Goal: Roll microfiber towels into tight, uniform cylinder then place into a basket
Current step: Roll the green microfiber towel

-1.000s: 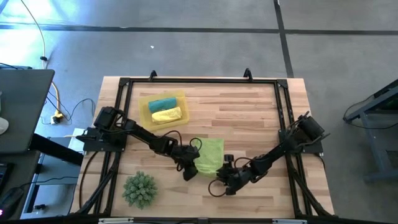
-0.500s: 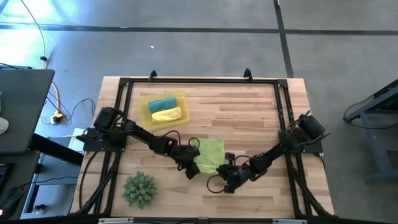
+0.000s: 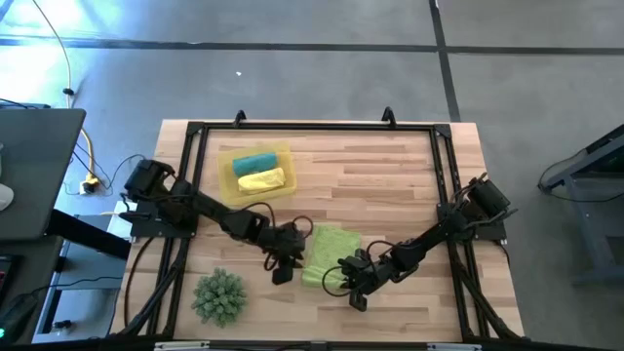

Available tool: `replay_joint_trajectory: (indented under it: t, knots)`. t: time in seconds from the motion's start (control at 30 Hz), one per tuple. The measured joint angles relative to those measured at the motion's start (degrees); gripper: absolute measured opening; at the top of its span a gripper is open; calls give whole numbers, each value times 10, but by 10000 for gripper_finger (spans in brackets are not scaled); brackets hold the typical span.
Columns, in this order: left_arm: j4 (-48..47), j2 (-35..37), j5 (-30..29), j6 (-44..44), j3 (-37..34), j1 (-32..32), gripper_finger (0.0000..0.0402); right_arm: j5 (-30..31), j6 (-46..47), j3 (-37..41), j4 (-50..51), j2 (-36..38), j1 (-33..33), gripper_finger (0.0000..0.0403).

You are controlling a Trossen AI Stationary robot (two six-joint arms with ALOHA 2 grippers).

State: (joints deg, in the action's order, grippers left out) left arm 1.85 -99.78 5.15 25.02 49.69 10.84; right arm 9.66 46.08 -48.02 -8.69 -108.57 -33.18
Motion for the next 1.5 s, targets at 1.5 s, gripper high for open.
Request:
replay_joint_trajectory:
  t: [1.5]
  knots:
    - [70, -179, 44, 63, 101, 76, 48, 0, 19, 3, 7, 40, -6, 89]
